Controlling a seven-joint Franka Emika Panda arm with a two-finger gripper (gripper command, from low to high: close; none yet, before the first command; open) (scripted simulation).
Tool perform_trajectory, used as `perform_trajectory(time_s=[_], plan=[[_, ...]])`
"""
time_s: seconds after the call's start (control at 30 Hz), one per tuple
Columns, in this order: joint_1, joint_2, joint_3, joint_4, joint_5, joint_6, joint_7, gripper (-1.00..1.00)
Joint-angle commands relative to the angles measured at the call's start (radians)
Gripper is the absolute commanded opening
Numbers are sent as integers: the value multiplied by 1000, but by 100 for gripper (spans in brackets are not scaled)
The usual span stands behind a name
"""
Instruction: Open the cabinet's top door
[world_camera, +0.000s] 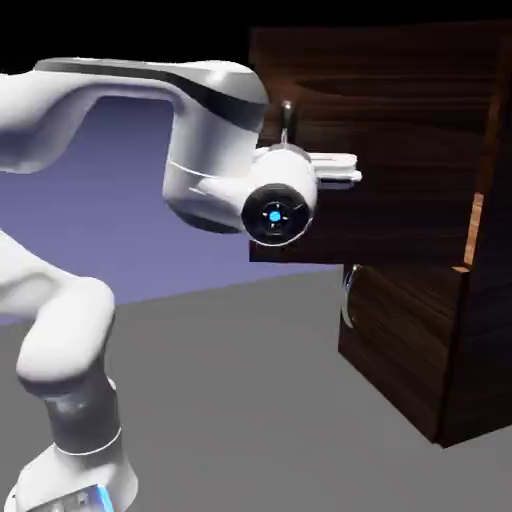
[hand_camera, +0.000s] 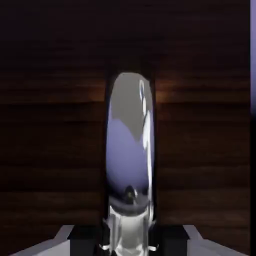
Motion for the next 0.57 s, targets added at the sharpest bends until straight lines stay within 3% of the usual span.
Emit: perform_trajectory(time_s=[0.0, 0.5, 0.53], plan=[[10, 30, -29, 29, -20, -45, -9, -100], [128, 541, -359, 505, -114, -668, -176, -100], [128, 541, -359, 505, -114, -668, -176, 100]])
